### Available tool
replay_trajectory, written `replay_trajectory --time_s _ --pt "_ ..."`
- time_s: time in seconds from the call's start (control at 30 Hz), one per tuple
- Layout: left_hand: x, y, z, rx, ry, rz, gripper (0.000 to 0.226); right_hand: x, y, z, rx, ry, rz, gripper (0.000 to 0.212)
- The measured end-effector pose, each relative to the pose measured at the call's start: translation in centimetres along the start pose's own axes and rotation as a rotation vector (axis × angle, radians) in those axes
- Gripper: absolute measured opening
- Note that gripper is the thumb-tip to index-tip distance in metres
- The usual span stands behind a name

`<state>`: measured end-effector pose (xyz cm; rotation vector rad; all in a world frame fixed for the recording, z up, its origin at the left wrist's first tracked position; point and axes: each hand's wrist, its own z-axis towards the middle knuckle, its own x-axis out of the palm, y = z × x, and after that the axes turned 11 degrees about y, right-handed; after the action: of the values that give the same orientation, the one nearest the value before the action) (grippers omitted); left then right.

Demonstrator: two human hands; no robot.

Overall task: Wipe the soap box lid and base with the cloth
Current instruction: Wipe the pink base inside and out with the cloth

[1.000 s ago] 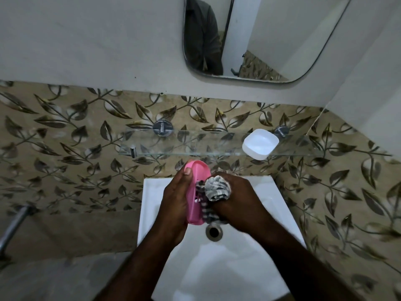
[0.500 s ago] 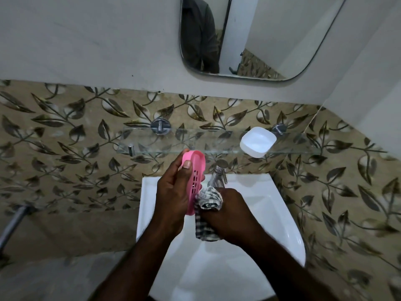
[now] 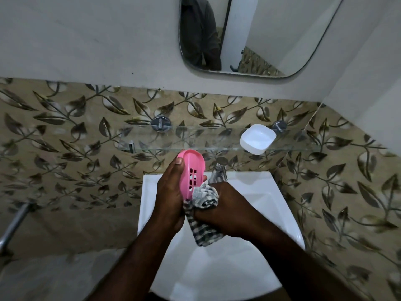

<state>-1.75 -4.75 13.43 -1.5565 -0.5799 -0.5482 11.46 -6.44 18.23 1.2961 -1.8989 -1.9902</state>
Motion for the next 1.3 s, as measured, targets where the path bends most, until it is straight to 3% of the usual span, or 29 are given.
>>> replay_trajectory --time_s 0.1,0.23,0.37,0.47,0.53,0.63,0.7,0.77,0.8,0.9,1.1,1.3 --pt "-0.2 -0.2 0.1 -0.024 0.015 0.002 0.062 -0.9 -0.4 0.0 0.041 -0.051 -0.333 0.024" --pt "0.2 0.2 -0.1 0.007 0.024 0.047 0.059 -0.7 -0.4 -0.1 0.059 -0.073 -0.306 0.023" --pt "0.3 0.3 -0.4 -0.016 0.000 -0.031 0.061 0.2 0.4 -0.1 -0.023 -0.035 -0.108 0.015" --pt "0.2 0.4 -0.4 -0.045 -0.012 -0.068 0.063 -0.5 0.6 -0.2 -0.068 0.042 -0.181 0.032" --pt "0.0 0.3 -0.6 -0.117 -0.012 -0.113 0.061 -1.1 0.2 -0.3 -0.062 0.056 -0.322 0.030" --pt "-0.5 0.1 -0.6 -0.206 0.029 -0.096 0.061 -2.4 -0.6 -0.3 -0.011 -0.040 -0.413 0.010" --pt "-0.7 0.2 -0.7 -0.193 0.066 -0.090 0.063 -3.0 -0.5 -0.3 -0.018 -0.149 -0.267 0.005" --pt "-0.6 0.3 -0.8 -0.182 0.105 -0.124 0.059 -3.1 0.1 -0.1 -0.092 -0.265 -0.161 0.017" --pt "-0.5 0.4 -0.9 -0.196 0.126 -0.151 0.057 -3.1 0.2 0.1 -0.155 -0.289 -0.228 0.025" --pt "-0.4 0.7 -0.9 -0.263 0.148 -0.181 0.056 -1.6 0.4 0.0 -0.242 -0.229 -0.446 0.033" --pt "-1.0 1.4 -1.2 -0.276 0.070 -0.176 0.057 -0.3 -0.5 -2.3 -0.249 0.060 -0.485 0.027" --pt "-0.1 1.7 -1.2 -0.268 0.179 -0.165 0.054 -2.8 0.5 -0.1 -0.135 -0.276 -0.359 0.027"
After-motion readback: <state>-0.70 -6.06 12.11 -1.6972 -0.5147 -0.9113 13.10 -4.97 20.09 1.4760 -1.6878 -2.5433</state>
